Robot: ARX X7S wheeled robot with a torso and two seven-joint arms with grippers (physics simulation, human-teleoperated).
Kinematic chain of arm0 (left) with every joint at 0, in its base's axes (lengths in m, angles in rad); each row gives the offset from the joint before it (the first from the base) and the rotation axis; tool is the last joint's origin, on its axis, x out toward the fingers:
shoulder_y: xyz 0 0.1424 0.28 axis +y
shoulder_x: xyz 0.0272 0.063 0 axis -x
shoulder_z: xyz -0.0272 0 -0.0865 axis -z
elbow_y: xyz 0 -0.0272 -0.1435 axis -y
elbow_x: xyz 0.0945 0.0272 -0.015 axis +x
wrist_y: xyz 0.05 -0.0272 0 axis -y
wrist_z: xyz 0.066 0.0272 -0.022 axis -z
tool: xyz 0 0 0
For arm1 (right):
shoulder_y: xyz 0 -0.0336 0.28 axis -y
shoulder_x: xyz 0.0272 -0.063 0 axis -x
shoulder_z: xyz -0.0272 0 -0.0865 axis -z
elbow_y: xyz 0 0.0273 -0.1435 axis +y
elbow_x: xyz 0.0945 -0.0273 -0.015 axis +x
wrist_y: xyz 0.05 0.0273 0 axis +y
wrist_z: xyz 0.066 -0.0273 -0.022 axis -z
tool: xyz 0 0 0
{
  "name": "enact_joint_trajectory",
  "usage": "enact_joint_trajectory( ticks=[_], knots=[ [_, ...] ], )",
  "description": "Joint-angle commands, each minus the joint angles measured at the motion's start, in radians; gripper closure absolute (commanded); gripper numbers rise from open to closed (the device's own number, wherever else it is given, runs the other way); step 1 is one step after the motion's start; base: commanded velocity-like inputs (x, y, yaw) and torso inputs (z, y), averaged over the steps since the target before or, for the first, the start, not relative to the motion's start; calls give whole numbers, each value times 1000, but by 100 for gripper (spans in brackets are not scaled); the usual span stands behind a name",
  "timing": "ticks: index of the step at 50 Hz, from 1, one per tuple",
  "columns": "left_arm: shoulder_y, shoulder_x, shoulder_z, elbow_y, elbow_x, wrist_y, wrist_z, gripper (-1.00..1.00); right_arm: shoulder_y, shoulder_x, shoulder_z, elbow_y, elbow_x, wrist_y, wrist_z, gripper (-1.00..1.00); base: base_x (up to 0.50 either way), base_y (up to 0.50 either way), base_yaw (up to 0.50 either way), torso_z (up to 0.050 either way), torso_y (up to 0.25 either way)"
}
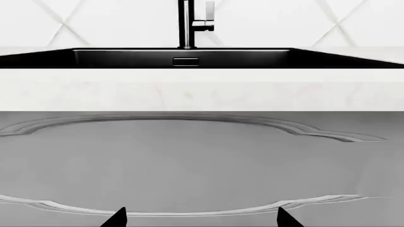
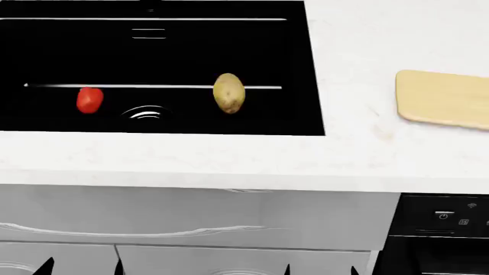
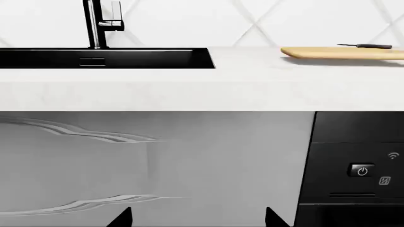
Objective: Pick the vegetables from the sink and place them on the cutting board.
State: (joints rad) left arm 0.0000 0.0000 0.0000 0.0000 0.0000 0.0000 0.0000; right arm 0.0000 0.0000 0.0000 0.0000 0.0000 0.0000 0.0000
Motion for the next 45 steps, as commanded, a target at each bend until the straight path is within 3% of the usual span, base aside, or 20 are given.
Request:
enact_joint_trajectory(
  ticks=[1, 15, 39, 45],
  knots=[
    [0, -18, 23, -7, 0, 8, -21, -100, -3, 16, -22, -4, 12, -12, 20, -100, 0, 0, 0, 0, 0],
    [12, -62, 67, 3, -28, 25, -73, -100, 1, 54, -69, -6, 37, 1, 69, -100, 0, 1, 0, 0, 0],
    [-3, -87, 104, -10, -57, 13, -115, -100, 5, 84, -102, -8, 48, 10, 127, -100, 36, 497, 0, 0, 0],
    [-8, -93, 118, -6, -70, -9, -114, -100, 9, 92, -107, -6, 62, 3, 130, -100, 0, 21, 0, 0, 0]
  ],
)
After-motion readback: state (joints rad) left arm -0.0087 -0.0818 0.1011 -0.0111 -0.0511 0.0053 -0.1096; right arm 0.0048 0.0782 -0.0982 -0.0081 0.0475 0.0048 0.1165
